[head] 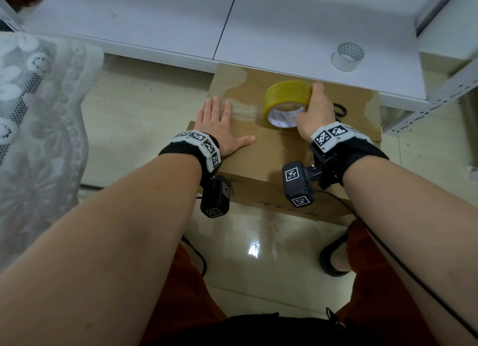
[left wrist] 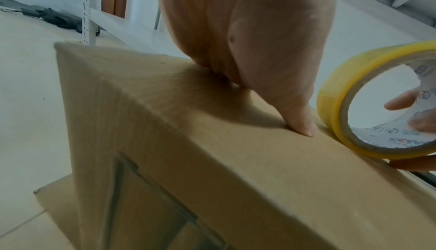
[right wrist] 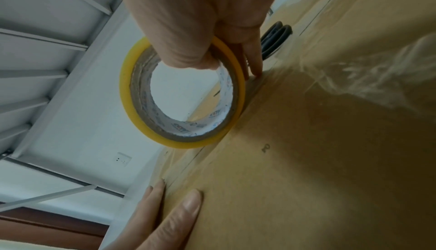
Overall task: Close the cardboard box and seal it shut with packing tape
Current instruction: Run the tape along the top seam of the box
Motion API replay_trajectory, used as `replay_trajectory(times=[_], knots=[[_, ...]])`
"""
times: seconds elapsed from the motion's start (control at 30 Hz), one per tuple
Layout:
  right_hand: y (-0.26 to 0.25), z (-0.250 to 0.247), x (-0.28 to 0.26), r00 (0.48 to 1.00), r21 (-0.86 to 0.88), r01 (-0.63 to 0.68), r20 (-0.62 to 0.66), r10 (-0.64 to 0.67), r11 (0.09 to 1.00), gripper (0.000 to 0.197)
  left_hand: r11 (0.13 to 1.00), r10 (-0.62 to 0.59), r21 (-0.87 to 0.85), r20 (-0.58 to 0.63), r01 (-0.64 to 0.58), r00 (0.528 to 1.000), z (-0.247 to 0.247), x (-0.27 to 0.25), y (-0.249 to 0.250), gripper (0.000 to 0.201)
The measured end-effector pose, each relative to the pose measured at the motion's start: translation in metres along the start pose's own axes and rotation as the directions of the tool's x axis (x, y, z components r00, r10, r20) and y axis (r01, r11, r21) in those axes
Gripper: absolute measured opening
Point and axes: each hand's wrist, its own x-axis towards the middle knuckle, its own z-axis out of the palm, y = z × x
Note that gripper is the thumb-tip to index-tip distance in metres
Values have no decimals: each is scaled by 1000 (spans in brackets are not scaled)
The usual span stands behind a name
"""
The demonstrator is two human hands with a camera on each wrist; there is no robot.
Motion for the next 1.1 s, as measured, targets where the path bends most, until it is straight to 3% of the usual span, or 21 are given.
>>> replay_trajectory(times=[0.17,0.37,0.53,0.63,0.8,0.93,1.1], knots=[[-1,3,-1,1000,24,-5,-21,6,1000,36,1000,-13,25,-28,14,1000,4,-4,11,108],[-2,6,1,999,-1,-1,-32,1,1000,35,990,137,-30,-60,-139,989,11,-9,33,108],[7,10,-2,1000,71,-16,-12,17,997,36,983,181,-6,-38,-182,983,9,-7,39,103],[13,18,-1,999,81,-48,-15,49,996,39,984,175,6,-7,-175,984,7,-7,41,101],[13,24,7,997,-49,-71,14,72,996,51,986,157,47,26,-158,987,8,-5,43,106],[12,24,12,998,-135,-53,24,56,989,41,988,130,79,56,-134,990,5,-5,46,108],[16,24,14,997,-54,-75,12,76,996,34,988,115,93,67,-121,991,3,-8,50,106]])
